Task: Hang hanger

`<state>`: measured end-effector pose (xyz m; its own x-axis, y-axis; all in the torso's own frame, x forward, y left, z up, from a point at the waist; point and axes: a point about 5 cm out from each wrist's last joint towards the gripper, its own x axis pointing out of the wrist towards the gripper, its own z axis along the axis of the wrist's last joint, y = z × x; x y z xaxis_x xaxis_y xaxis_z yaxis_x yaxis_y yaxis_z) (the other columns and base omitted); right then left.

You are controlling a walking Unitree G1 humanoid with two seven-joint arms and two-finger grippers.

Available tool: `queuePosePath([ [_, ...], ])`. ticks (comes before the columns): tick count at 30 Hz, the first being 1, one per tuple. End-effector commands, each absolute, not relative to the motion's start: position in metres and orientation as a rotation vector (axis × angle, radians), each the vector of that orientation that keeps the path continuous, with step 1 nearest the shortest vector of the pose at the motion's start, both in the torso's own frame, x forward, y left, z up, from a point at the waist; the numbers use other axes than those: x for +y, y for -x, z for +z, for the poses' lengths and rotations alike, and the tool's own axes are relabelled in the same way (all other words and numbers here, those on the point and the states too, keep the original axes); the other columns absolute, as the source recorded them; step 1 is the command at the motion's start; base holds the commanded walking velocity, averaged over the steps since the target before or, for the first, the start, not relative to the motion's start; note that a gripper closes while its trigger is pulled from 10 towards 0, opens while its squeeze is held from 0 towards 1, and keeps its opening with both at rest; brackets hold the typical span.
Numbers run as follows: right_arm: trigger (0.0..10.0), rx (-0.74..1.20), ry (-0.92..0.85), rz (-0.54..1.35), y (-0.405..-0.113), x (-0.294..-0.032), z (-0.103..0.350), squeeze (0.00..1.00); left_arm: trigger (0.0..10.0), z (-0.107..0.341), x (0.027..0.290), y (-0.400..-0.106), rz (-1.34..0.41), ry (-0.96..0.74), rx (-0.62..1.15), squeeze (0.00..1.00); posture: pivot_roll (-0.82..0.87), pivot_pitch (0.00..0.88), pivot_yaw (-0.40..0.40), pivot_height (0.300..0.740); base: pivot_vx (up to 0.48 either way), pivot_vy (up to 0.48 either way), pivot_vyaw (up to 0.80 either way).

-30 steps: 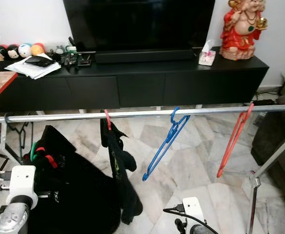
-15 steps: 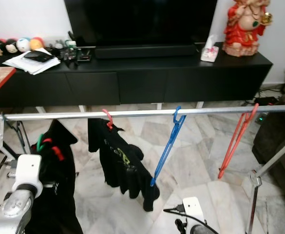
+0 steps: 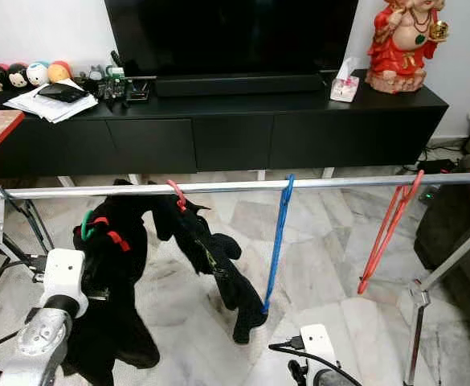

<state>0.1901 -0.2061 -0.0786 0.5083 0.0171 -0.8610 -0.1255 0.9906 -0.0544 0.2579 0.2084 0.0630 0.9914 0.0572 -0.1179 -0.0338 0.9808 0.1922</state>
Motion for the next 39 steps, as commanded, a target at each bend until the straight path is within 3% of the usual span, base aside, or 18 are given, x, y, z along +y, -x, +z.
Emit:
queuePosePath([
  [1, 10.0, 1.034, 0.113, 0.089, -0.189, -0.206, -0.079, 0.00, 10.0, 0.073, 0.203, -0.263, 0.038, -0.218, 0.067, 0.00, -0.03, 0.000, 0.011, 0.740, 0.000, 0.000, 0.00],
  [10, 10.0, 1.033, 0.110, 0.093, -0.190, -0.205, -0.079, 0.00, 10.0, 0.074, 0.202, -0.264, 0.103, -0.214, 0.055, 0.00, -0.04, 0.000, 0.009, 0.740, 0.000, 0.000, 0.00],
  [19, 10.0, 1.035, 0.110, 0.096, -0.189, -0.206, -0.079, 0.00, 10.0, 0.073, 0.230, -0.244, 0.218, -0.184, 0.044, 0.00, -0.03, 0.000, 0.002, 0.740, 0.000, 0.000, 0.00],
  [29, 10.0, 1.031, 0.121, 0.105, -0.192, -0.207, -0.078, 0.00, 10.0, 0.090, 0.243, -0.234, 0.131, -0.139, -0.037, 0.00, -0.01, 0.000, -0.018, 0.740, 0.000, 0.000, 0.00],
  [39, 10.0, 1.029, 0.121, 0.100, -0.192, -0.208, -0.077, 0.00, 10.0, 0.084, 0.233, -0.240, 0.096, -0.111, -0.019, 0.00, -0.02, 0.000, -0.020, 0.740, 0.188, 0.000, 0.00],
])
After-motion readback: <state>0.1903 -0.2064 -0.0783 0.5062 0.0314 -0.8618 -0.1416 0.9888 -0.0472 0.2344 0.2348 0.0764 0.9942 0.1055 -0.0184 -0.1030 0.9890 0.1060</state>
